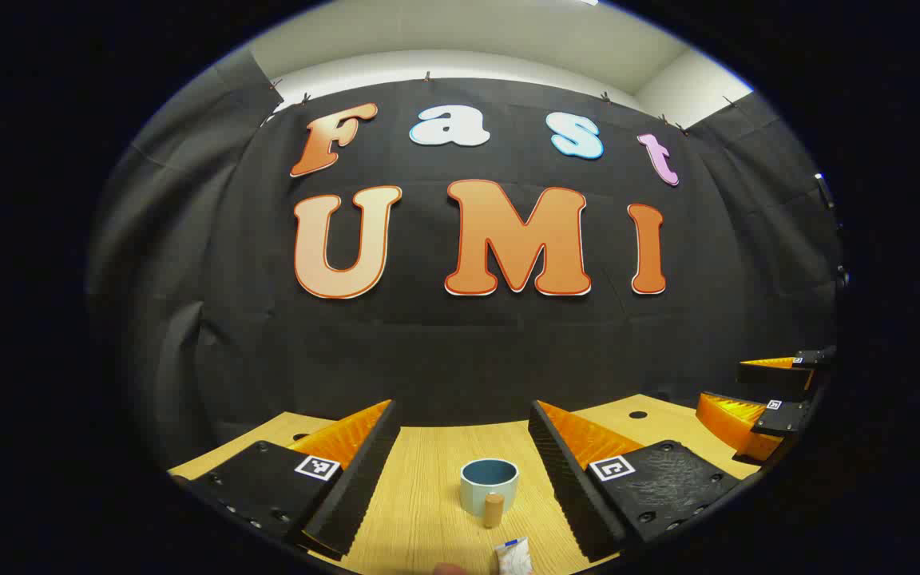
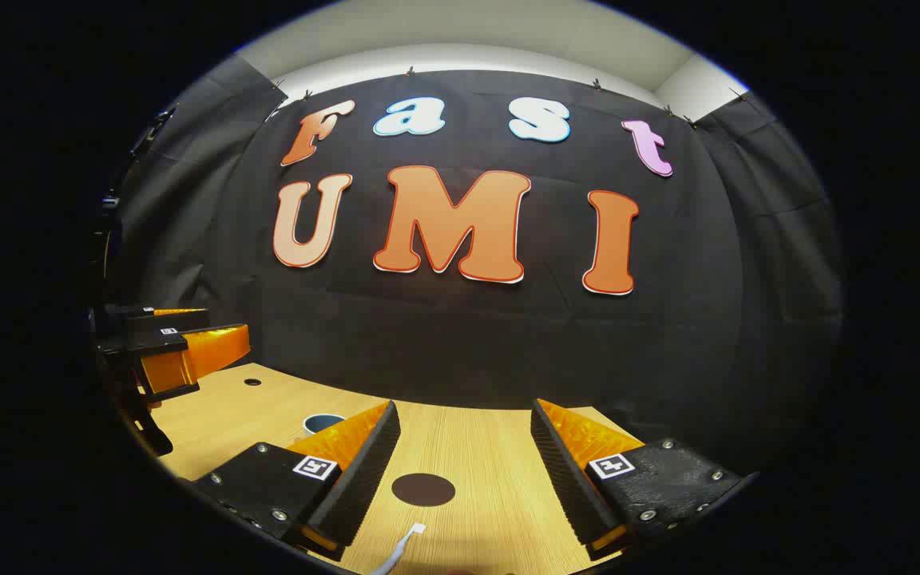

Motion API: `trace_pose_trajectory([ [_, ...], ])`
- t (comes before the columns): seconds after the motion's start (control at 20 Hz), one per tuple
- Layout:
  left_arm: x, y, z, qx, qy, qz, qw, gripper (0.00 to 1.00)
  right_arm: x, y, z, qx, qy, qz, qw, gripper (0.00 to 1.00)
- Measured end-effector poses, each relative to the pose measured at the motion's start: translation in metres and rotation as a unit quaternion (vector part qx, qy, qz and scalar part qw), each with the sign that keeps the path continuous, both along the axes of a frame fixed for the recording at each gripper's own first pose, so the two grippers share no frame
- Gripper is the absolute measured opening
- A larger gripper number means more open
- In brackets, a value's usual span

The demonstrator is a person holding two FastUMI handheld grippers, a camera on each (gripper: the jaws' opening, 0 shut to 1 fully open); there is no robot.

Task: Put the toothbrush and toothpaste on the desktop into the cup, then pick up the cup and place it on the coaster on the desktop.

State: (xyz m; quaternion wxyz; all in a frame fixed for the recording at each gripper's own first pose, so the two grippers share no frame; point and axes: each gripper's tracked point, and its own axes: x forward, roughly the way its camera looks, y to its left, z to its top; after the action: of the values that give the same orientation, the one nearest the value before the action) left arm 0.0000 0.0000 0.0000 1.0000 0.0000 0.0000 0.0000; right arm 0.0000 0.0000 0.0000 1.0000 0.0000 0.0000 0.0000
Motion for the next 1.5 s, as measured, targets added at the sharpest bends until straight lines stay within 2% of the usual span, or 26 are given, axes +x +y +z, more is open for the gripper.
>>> trace_pose_trajectory([
  [0.3, -0.006, -0.002, 0.006, 0.001, -0.008, 0.006, 1.0, 1.0, -0.006, -0.001, 0.005, 0.002, -0.005, 0.0, 1.0, 0.98],
  [0.35, -0.006, -0.004, 0.003, 0.0, -0.006, 0.005, 1.0, 0.97, -0.007, -0.001, 0.004, 0.001, -0.005, 0.002, 1.0, 0.99],
  [0.8, -0.01, -0.004, -0.004, 0.001, 0.004, 0.007, 1.0, 0.98, -0.011, 0.005, -0.007, 0.007, 0.01, 0.011, 1.0, 0.99],
  [1.1, -0.008, -0.012, -0.035, 0.006, 0.041, -0.005, 0.999, 0.98, -0.011, 0.003, -0.036, 0.008, 0.048, 0.011, 0.999, 0.99],
  [1.15, -0.01, -0.014, -0.043, 0.007, 0.048, -0.008, 0.999, 1.0, -0.013, 0.004, -0.044, 0.01, 0.057, 0.012, 0.998, 0.99],
  [1.5, -0.016, -0.024, -0.09, 0.01, 0.109, -0.031, 0.993, 0.98, -0.022, 0.014, -0.09, 0.024, 0.119, 0.024, 0.992, 0.99],
])
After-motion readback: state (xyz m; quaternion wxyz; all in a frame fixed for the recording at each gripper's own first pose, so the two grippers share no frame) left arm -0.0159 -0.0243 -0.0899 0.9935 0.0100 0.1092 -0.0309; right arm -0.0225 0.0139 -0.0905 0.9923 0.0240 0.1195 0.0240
